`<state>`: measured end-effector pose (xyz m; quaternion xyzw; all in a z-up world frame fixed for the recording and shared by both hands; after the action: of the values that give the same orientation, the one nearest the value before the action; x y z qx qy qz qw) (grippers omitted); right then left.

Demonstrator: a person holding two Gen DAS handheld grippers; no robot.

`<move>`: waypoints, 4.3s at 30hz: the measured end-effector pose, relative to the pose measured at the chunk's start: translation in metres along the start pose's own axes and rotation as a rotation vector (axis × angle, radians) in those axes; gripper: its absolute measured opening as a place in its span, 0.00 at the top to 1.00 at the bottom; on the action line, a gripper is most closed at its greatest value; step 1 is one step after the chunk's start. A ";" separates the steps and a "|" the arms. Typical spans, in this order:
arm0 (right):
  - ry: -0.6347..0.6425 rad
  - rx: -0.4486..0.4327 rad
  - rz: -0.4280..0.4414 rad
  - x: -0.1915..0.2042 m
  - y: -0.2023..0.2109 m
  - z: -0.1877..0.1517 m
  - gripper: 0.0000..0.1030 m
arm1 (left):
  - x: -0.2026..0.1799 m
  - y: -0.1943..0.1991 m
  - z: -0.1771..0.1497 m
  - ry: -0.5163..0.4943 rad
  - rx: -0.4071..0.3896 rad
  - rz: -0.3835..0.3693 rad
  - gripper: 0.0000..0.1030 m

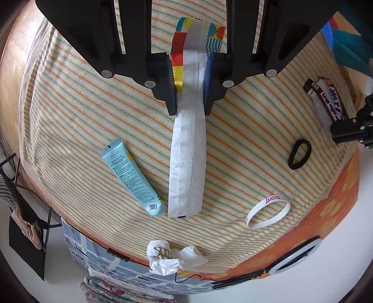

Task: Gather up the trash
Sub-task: 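Grasp the chocolate bar with the left gripper while the right gripper grasps the white tube, then carry the chocolate bar and white tube with both grippers over the basket, then open both grippers to drop the chocolate bar and tube into the basket, then move both grippers back over the bed toward the bracelet and blue tube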

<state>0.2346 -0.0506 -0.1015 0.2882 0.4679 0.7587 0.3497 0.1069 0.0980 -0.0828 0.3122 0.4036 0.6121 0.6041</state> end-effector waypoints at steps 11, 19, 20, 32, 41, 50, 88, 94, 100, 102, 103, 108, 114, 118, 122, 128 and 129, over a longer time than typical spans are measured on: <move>-0.117 -0.057 0.085 -0.011 0.053 -0.027 0.83 | -0.015 0.030 0.010 -0.040 -0.081 -0.009 0.94; -0.153 -0.076 0.168 -0.001 0.098 -0.072 0.83 | -0.029 0.052 0.004 -0.069 -0.123 -0.027 0.94; -0.154 -0.073 0.180 0.001 0.103 -0.079 0.83 | -0.032 0.055 0.002 -0.077 -0.127 -0.026 0.94; -0.149 0.018 0.288 0.027 0.123 -0.169 0.83 | -0.067 0.073 -0.040 -0.149 -0.128 -0.046 0.94; -0.089 0.136 0.317 0.051 0.109 -0.235 0.83 | -0.084 0.060 -0.086 -0.191 -0.059 -0.046 0.94; -0.031 0.235 0.309 0.071 0.083 -0.271 0.83 | -0.089 0.041 -0.123 -0.205 0.016 -0.038 0.94; -0.102 0.199 0.146 0.048 0.062 -0.267 0.42 | -0.091 0.009 -0.141 -0.221 0.099 -0.005 0.43; -0.102 0.149 0.121 0.048 0.071 -0.256 0.42 | -0.085 0.014 -0.131 -0.204 0.088 0.005 0.43; -0.101 0.073 0.081 0.046 0.082 -0.241 0.35 | -0.078 0.026 -0.105 -0.194 0.058 0.013 0.43; -0.104 0.042 0.070 0.044 0.087 -0.234 0.32 | -0.075 0.030 -0.096 -0.183 0.052 0.012 0.43; -0.106 0.029 0.065 0.043 0.089 -0.230 0.31 | -0.073 0.032 -0.091 -0.179 0.049 0.011 0.43; -0.131 -0.024 0.038 0.036 0.098 -0.209 0.31 | -0.071 0.041 -0.067 -0.207 0.025 0.048 0.43; -0.183 -0.052 0.013 0.023 0.103 -0.187 0.31 | -0.058 0.044 -0.049 -0.190 0.002 0.061 0.43; -0.205 -0.066 0.004 0.019 0.103 -0.171 0.29 | -0.045 0.041 -0.041 -0.143 -0.005 0.034 0.43; -0.218 -0.079 0.041 0.014 0.100 -0.153 0.27 | -0.029 0.039 -0.033 -0.095 -0.016 0.018 0.43; -0.222 -0.140 0.065 0.000 0.098 -0.110 0.26 | -0.013 0.032 -0.017 -0.060 -0.019 0.006 0.43; -0.227 -0.148 0.069 -0.003 0.098 -0.103 0.26 | -0.011 0.029 -0.013 -0.056 -0.017 0.007 0.43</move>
<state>0.1324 -0.1362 -0.0533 0.3614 0.3580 0.7652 0.3945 0.0821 0.0877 -0.0624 0.3256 0.3803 0.6087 0.6155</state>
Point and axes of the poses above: each gripper's, at about its wrist camera, not at the fingertips, and y roughly against the way its jaws point, x to its left, z to its top, the point moved 5 cm from there along -y, roughly the way its jaws point, and after that the axes turned 14 degrees about -y, right-handed, at the moved point
